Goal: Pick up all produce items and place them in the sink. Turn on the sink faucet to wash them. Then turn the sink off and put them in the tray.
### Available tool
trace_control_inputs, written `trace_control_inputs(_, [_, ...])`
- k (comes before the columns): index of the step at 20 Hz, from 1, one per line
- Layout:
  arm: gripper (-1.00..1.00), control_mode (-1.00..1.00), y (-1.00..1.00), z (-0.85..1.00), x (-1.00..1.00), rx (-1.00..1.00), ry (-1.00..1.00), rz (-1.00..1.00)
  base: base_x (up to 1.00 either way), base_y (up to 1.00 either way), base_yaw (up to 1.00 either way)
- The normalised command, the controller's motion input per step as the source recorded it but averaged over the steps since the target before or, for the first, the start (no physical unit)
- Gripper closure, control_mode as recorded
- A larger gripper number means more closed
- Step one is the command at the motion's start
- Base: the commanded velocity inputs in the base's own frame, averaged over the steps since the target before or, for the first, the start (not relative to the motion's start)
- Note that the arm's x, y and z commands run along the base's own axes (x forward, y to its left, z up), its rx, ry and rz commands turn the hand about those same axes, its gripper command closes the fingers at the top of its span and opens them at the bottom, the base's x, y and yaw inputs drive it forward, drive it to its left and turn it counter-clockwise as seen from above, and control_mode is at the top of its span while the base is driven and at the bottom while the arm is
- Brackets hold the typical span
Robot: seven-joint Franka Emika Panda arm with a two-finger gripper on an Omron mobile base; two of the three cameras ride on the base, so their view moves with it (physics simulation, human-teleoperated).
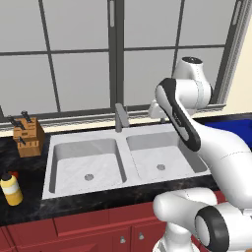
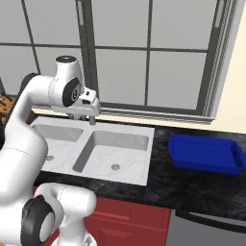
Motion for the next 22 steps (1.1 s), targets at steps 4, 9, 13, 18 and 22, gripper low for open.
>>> trace_control_inputs(4, [-1.00, -1.00, 0.05, 0.00, -0.13, 0.00, -0.01, 0.00, 0.00, 0.00, 0.00])
trace_control_inputs(9, [-1.00, -1.00, 0.36, 0.00, -0.12, 0.00, 0.00, 0.00, 0.00, 0.00, 0.00])
trace_control_inputs(13, [-1.00, -1.00, 0.33, 0.00, -0.13, 0.00, 0.00, 0.00, 0.00, 0.00, 0.00])
trace_control_inputs(18, [-1.00, -1.00, 0.22, 0.00, -0.20, 0.00, 0.00, 0.00, 0.00, 0.00, 0.00])
trace_control_inputs(22, [-1.00, -1.00, 0.01, 0.00, -0.31, 0.00, 0.00, 0.00, 0.00, 0.00, 0.00])
